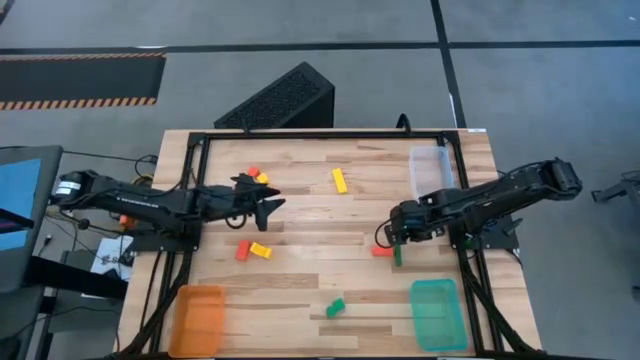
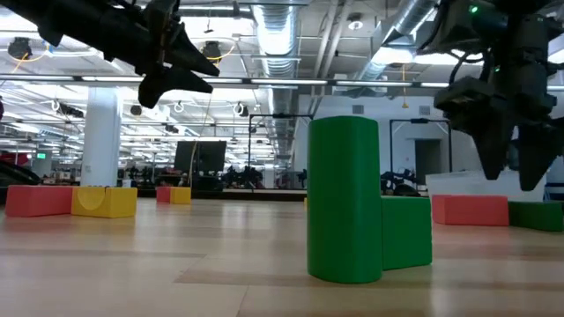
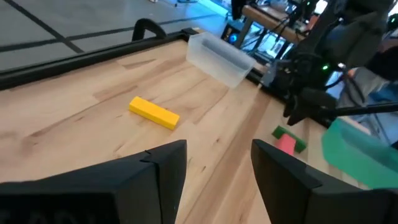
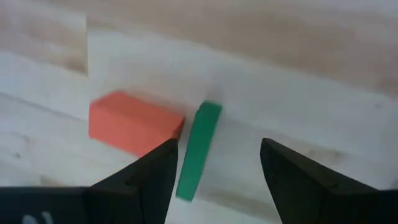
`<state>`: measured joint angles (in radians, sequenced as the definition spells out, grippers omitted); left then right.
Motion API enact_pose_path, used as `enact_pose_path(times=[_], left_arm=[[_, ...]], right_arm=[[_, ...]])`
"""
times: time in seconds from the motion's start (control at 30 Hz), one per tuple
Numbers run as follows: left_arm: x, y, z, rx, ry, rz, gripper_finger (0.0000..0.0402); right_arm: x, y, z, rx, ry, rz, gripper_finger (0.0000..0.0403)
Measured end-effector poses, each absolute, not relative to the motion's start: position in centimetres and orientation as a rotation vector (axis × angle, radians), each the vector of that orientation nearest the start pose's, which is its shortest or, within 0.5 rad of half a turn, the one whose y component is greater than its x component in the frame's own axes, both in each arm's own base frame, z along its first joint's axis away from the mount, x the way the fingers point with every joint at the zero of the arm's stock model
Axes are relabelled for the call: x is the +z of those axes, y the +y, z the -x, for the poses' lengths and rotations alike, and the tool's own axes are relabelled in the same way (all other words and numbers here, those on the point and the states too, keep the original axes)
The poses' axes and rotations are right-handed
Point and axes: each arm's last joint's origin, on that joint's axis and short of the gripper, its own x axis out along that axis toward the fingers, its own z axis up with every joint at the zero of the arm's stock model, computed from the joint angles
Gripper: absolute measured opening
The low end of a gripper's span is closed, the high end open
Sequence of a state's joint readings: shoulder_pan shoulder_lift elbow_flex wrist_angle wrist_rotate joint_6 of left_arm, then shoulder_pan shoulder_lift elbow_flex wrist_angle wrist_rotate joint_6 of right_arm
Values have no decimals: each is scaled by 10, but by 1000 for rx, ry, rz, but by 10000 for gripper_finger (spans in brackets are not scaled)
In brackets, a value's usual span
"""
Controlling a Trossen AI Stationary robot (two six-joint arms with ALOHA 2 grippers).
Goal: Sort & place blocks by color
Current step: Put the bottom left green block into the orange bin
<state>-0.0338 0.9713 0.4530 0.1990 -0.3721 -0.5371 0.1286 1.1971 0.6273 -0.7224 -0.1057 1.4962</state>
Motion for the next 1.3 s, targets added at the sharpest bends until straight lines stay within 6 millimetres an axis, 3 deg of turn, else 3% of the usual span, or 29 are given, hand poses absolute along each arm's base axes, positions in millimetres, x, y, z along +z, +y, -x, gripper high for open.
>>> enact_pose_path(times=[0.3, 0.6, 0.97, 1.13, 1.3], left_arm=[[214, 4, -234, 494, 369, 391, 165], [224, 2, -276, 482, 523, 273, 165], [239, 2, -272, 501, 667, 222, 165], [248, -4, -274, 313, 633, 248, 164], [243, -29, -288, 47, 568, 102, 164]], right_arm=[[182, 48, -188, -698, 1221, -1269, 254], [173, 48, -188, -802, 1260, -1237, 254], [167, 64, -193, -778, 1272, -1293, 254], [178, 70, -196, -747, 1250, -1318, 254], [200, 73, -208, -703, 1174, -1325, 254]])
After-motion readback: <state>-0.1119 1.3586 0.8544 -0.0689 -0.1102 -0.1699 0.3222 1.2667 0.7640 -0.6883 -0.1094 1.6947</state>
